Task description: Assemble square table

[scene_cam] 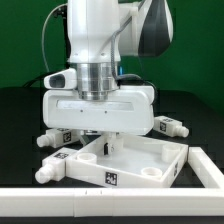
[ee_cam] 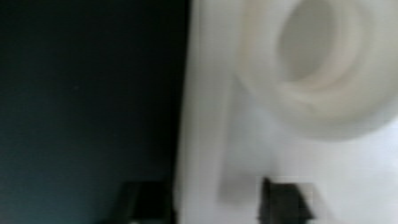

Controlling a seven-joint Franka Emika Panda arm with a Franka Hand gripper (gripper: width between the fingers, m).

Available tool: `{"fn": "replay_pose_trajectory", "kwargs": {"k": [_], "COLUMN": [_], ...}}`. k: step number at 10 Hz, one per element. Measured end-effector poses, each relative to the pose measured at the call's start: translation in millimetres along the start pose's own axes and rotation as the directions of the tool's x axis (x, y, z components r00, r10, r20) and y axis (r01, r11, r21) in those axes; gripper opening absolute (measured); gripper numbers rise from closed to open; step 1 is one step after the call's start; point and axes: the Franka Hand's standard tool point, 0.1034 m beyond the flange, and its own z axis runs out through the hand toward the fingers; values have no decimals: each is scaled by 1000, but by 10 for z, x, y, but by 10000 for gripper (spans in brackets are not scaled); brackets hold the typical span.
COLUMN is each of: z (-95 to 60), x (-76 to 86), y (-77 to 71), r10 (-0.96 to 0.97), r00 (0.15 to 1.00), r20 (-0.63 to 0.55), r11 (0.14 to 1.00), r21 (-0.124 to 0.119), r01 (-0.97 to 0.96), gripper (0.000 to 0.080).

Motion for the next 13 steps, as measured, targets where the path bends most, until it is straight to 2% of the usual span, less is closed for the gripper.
{"fn": "replay_pose_trajectory", "kwargs": {"k": [1,3,5,6,9,13], "z": [0,1,-1,-13,20,30], "x": [0,0,5,62,414,392], "y": [2,3,-3,-51,-217,-191], "r10": [-2,-5,-18,-74,-341,-316], "r00": [1000,1000,1000,997,939,948], "r20": [0,0,0,-8,-52,-49], "r11": [1000,1000,1000,997,940,949], "r21": [0,0,0,2,-16,-11], "r01": [2,5,18,74,341,315], "gripper": [79,51,51,51,51,51]}}
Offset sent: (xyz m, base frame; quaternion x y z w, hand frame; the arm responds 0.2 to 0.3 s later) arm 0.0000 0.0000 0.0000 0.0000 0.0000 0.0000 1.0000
